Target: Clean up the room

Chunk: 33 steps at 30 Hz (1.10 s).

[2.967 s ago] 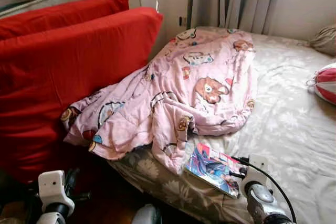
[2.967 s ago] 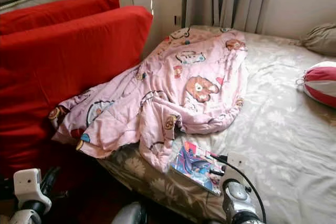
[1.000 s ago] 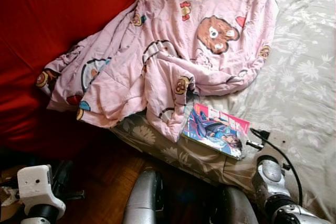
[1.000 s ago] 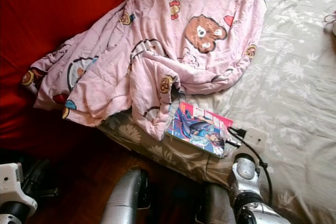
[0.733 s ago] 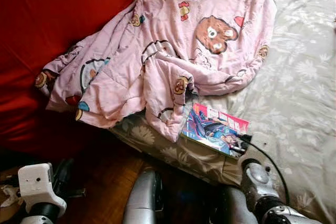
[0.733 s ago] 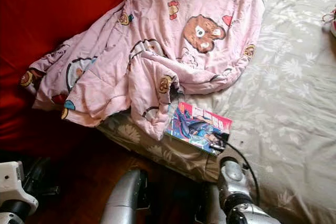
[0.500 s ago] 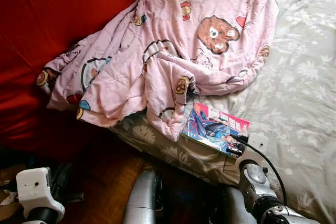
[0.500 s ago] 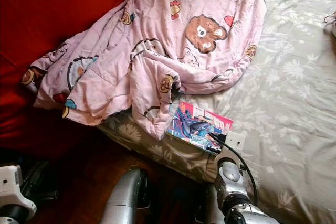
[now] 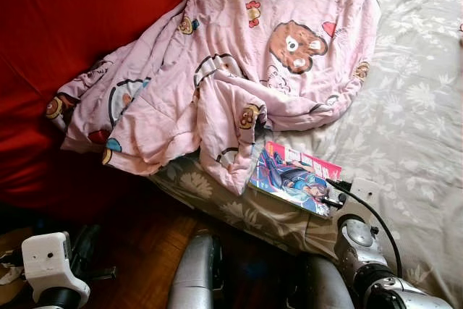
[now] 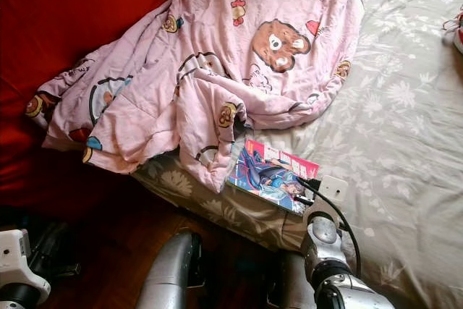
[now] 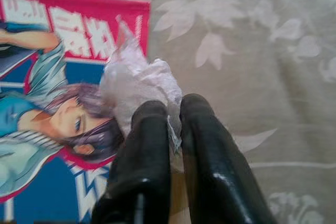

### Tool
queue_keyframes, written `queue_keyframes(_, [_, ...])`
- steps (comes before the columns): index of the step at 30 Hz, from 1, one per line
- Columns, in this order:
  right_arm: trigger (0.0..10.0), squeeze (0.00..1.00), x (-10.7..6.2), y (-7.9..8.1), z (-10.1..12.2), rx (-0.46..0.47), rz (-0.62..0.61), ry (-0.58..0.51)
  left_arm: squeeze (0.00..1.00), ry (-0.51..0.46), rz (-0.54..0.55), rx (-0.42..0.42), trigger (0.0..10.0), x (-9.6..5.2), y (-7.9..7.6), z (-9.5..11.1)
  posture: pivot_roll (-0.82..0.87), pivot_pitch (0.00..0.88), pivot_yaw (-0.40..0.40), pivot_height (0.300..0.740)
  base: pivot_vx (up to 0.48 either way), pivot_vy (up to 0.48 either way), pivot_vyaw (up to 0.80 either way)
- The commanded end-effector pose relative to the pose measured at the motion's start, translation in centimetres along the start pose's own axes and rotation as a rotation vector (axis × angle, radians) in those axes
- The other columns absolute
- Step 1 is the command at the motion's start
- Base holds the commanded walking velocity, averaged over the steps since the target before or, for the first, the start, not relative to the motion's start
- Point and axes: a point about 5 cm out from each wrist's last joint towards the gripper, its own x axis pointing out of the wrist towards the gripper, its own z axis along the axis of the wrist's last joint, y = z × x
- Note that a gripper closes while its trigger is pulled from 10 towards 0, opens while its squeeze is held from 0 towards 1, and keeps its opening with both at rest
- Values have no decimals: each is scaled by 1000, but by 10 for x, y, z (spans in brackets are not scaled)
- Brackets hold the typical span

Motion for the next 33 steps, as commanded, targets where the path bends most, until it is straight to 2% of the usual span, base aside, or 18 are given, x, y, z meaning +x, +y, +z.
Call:
queue_keyframes(1, [10000,1000,-6,-1,-21,-7,1,81,0,40,25,5,10000,-7,6,-5,396,346,65,647,0,0,0])
queue_keyframes(2, [10000,988,-6,0,-23,-14,3,88,0,40,26,5,10000,-7,6,-5,396,346,65,647,0,0,0])
queue_keyframes(4, [10000,0,-7,0,-26,-23,4,98,0,41,24,7,10000,-8,6,-5,397,347,66,647,0,0,0])
queue_keyframes(17, [10000,0,-8,-7,-29,-44,-28,111,0,66,16,3,10000,-18,4,-7,407,377,75,647,0,0,0])
queue_keyframes(23, [10000,0,-8,-3,-28,-16,7,105,0,74,13,2,10000,-24,4,-6,413,382,78,647,0,0,0])
queue_keyframes(24, [10000,318,-7,-2,-27,-13,14,100,0,75,13,2,10000,-25,4,-6,415,381,79,647,0,0,0])
queue_keyframes(25, [10000,1000,-7,-1,-26,-10,25,95,0,77,13,2,10000,-26,4,-6,415,381,79,647,0,0,0])
queue_keyframes(28, [10000,1000,-6,-2,-25,-27,8,93,0,78,13,2,10000,-27,4,-6,417,380,78,647,0,0,0])
queue_keyframes(29, [10000,16,-6,-2,-23,-35,0,93,0,79,13,2,10000,-27,3,-6,418,379,80,647,0,0,0])
queue_keyframes(33, [10000,0,-5,-6,-21,-30,-11,91,0,84,11,1,10000,-30,2,-6,422,383,82,647,0,0,0])
